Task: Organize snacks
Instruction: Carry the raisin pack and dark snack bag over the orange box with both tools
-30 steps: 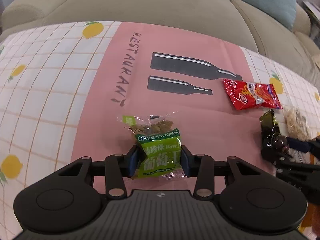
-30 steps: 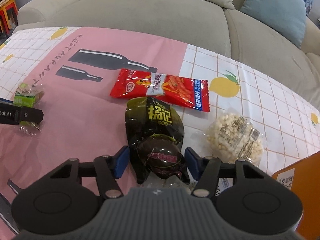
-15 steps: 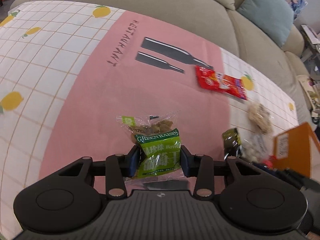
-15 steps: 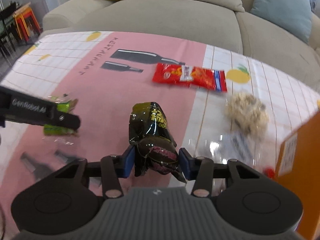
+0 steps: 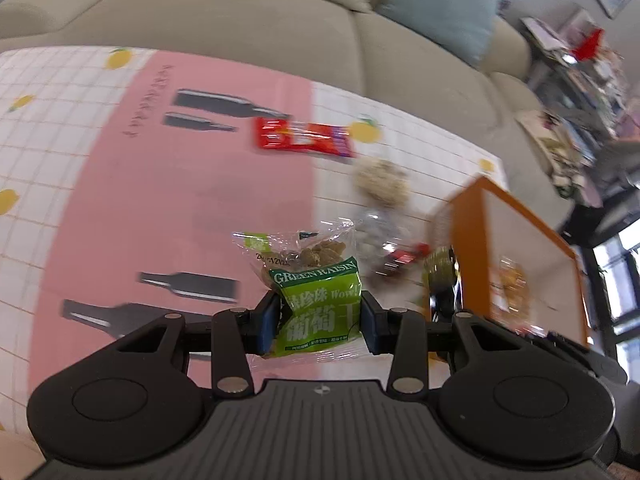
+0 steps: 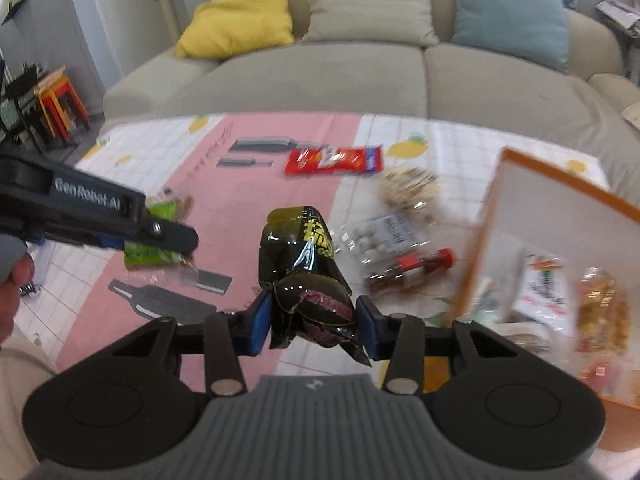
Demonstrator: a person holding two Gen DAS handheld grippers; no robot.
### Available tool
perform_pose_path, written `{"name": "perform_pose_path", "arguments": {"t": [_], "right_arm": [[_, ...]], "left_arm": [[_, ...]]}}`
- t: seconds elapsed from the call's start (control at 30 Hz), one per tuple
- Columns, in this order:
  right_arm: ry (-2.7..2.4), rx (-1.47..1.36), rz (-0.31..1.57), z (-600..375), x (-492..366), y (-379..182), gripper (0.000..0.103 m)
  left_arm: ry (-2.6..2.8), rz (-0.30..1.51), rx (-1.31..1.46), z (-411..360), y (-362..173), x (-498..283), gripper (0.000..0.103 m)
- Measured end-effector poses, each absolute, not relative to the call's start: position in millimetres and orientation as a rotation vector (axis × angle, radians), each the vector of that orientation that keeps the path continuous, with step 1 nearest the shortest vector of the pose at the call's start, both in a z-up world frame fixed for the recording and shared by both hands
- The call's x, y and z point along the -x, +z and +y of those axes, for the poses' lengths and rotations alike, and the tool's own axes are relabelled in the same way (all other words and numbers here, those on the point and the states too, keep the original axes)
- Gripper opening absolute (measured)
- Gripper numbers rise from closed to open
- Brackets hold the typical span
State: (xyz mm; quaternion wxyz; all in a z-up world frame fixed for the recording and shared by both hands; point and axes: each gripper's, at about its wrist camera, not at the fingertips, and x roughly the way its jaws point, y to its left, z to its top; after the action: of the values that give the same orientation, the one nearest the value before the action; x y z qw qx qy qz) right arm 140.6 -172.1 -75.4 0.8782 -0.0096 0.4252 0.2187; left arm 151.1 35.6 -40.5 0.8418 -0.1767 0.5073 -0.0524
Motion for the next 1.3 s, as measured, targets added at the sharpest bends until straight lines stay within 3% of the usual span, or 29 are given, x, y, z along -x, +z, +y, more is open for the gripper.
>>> {"name": "perform_pose_path", "arguments": {"t": [0.3,0.63,1.3], "right_arm": [[0.349,-0.01,0.813,-249.9,-118.7,-21.5,0.043],[0.226,-0.009,0.82,-326.1,-123.1,1.1,0.043],[0.109,0.118,1.013,-398.4,-206.2,-71.2,0.043]], "left_arm": [[-0.296,1.055,0.298,-42.4,4.2,-143.2,0.047],[-0.473,1.074,0.174,-131.2,22.0,-161.7,0.047],[-0.607,1.17,0.026,-240.3,-35.9,-240.0,0.047]]}}
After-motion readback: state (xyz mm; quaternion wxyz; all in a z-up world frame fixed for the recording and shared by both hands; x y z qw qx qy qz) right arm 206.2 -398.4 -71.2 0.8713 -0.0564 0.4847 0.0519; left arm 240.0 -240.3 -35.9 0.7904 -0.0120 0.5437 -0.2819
